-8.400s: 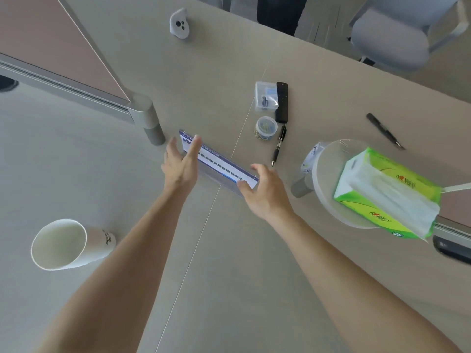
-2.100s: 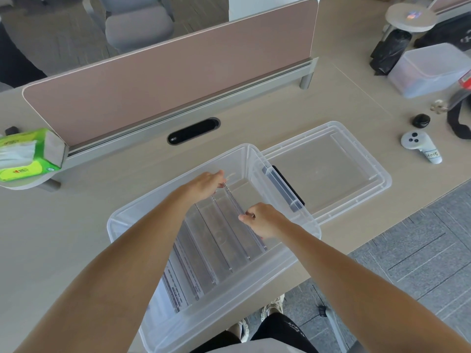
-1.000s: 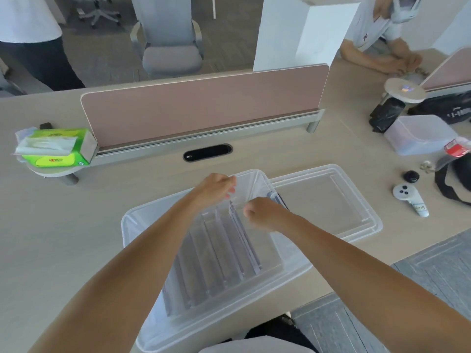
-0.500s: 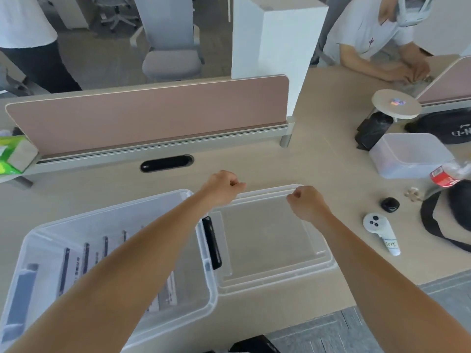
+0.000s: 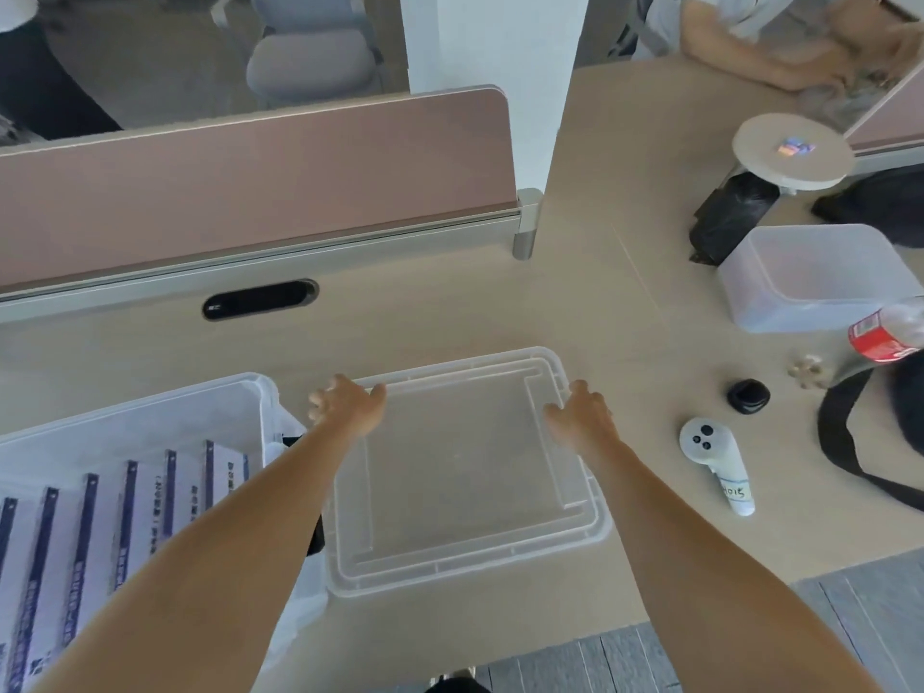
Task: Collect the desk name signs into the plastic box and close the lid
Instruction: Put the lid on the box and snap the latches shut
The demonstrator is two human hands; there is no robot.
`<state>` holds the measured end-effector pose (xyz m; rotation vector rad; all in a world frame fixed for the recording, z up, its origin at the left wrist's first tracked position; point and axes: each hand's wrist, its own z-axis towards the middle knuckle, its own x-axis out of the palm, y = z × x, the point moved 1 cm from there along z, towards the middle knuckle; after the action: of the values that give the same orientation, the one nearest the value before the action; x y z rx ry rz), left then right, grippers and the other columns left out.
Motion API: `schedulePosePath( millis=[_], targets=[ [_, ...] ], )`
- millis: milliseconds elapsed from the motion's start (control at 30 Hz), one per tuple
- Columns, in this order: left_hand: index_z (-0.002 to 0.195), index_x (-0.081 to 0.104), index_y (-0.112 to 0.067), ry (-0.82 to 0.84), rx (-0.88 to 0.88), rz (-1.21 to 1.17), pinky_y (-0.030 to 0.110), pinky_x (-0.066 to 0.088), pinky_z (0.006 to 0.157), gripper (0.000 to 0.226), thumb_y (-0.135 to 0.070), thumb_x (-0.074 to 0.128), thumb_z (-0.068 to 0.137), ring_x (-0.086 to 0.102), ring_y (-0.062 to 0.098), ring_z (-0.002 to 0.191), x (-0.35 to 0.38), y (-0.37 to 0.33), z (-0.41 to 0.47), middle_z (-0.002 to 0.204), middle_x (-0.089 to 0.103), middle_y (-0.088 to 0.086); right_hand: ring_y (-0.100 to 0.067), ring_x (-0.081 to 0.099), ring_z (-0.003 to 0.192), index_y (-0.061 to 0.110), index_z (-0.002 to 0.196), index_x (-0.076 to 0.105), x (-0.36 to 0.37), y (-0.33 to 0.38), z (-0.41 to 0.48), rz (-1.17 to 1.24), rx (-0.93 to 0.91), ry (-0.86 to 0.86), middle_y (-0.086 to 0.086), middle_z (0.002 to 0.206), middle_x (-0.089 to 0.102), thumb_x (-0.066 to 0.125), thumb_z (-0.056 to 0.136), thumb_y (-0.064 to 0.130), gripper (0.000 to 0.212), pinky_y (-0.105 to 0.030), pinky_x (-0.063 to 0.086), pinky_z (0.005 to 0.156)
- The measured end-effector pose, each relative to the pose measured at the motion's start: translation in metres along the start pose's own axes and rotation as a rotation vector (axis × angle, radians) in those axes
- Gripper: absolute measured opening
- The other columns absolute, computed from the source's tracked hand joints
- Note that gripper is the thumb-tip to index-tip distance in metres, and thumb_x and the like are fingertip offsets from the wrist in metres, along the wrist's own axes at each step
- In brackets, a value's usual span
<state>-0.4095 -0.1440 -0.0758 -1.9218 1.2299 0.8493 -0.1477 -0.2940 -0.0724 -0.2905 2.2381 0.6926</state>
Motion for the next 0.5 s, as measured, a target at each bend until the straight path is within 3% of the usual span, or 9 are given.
schedulePosePath(
  millis=[100,200,333,433,500],
  targets=[
    [0.147,0.024,-0.001,0.038,-0.079,-0.127,0.042,0.045,0.096,0.083,-0.055,0.047,0.088,0.048,0.036,0.122,0.007,0.002,0.012,0.136,0.045,0.019,-0.041,0.053,0.120,0.007,0.138,0.040,0.003,-0.004,0.008,0.069,0.020,0.036,-0.022,0.131,0.052,0.052,0.089,0.031,0.055,-0.044,0.047,0.097],
    [0.147,0.029,-0.008,0.070,-0.084,-0.151,0.043,0.051,0.094,0.090,-0.063,0.048,0.078,0.059,0.032,0.110,0.012,0.010,0.019,0.125,0.058,0.014,-0.040,0.056,0.118,0.007,0.137,0.042,0.003,-0.006,0.014,0.088,0.023,0.046,-0.021,0.130,0.053,0.052,0.089,0.029,0.054,-0.042,0.049,0.095],
    [0.150,0.018,-0.008,0.057,-0.091,-0.051,0.048,0.036,0.104,0.088,-0.063,0.043,0.086,0.038,0.039,0.133,0.015,0.015,0.014,0.143,0.043,0.019,-0.035,0.060,0.111,0.009,0.135,0.045,0.002,-0.009,0.019,0.087,0.039,0.111,-0.016,0.125,0.060,0.049,0.088,0.030,0.052,-0.038,0.052,0.088],
    [0.150,0.020,-0.010,0.095,-0.194,-0.142,0.052,0.030,0.110,0.102,-0.075,0.042,0.074,0.034,0.039,0.136,0.013,0.015,0.017,0.149,0.036,0.017,-0.034,0.063,0.102,0.009,0.133,0.046,0.000,-0.008,0.020,0.153,0.069,0.126,-0.015,0.120,0.062,0.049,0.087,0.033,0.052,-0.036,0.053,0.081],
    [0.152,0.021,-0.016,0.138,-0.225,-0.250,0.054,0.028,0.110,0.113,-0.085,0.034,0.063,0.031,0.039,0.139,0.014,0.014,0.030,0.156,0.025,0.014,-0.036,0.061,0.109,0.008,0.134,0.046,-0.005,-0.007,0.023,0.217,0.142,0.065,-0.017,0.124,0.061,0.049,0.087,0.035,0.055,-0.038,0.051,0.088]
  ],
)
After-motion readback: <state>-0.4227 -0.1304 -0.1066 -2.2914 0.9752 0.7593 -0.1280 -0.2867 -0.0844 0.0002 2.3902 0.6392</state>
